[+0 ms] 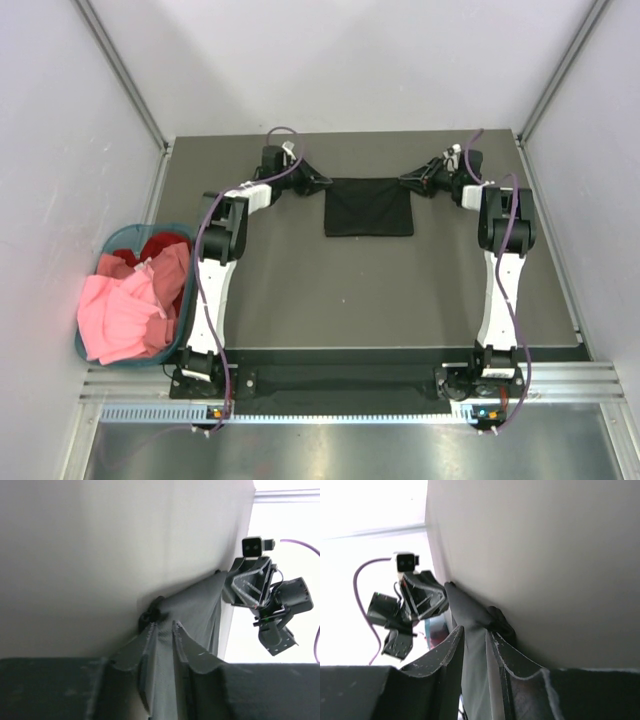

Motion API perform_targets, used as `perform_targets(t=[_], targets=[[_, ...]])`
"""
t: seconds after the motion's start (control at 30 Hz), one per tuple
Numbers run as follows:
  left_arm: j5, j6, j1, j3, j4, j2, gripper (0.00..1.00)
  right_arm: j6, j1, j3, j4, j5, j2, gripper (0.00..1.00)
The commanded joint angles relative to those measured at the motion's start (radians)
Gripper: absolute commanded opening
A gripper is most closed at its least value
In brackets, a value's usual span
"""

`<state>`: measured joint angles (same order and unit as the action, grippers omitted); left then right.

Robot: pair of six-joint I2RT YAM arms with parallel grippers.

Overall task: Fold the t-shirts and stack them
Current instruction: Neatly place the folded tshirt to the corner

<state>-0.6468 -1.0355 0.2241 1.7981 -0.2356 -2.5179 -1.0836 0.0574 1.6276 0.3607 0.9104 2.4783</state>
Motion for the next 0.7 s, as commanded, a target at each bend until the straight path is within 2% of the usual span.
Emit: perform_targets(t=[0.0, 0.07, 0.13, 0.2, 0.33, 0.43, 0.57, 0.67], targets=[[0.033, 0.122, -0.006, 0.072, 0.117, -0.004, 0.25, 0.013, 0.022, 0.077, -0.058, -0.084, 0.013, 0.25], [0.027, 0.166, -0.011, 0.096, 0.204, 0.039, 0.30, 0.043, 0.022, 0.098, -0.109, -0.085, -0.027, 0.26], [0.033, 0.237, -0.020, 0.099, 0.286, 0.085, 0.34, 0.118, 0.024, 0.136, -0.234, -0.084, -0.079, 0.27], [0.050, 0.284, -0.026, 0.087, 0.392, 0.166, 0.36, 0.216, 0.027, 0.173, -0.395, -0.090, -0.116, 0.30], [0.061, 0.423, -0.028, 0.037, 0.528, 0.303, 0.37, 0.368, 0.032, 0.173, -0.596, -0.103, -0.221, 0.36], [0.058, 0.485, -0.028, -0.054, 0.584, 0.425, 0.36, 0.496, 0.035, 0.135, -0.683, -0.093, -0.265, 0.46], [0.009, 0.503, -0.026, -0.253, 0.590, 0.612, 0.36, 0.608, 0.033, 0.075, -0.755, -0.088, -0.286, 0.47], [-0.011, 0.511, -0.025, -0.394, 0.588, 0.733, 0.36, 0.730, 0.027, 0.095, -0.831, -0.126, -0.271, 0.47]])
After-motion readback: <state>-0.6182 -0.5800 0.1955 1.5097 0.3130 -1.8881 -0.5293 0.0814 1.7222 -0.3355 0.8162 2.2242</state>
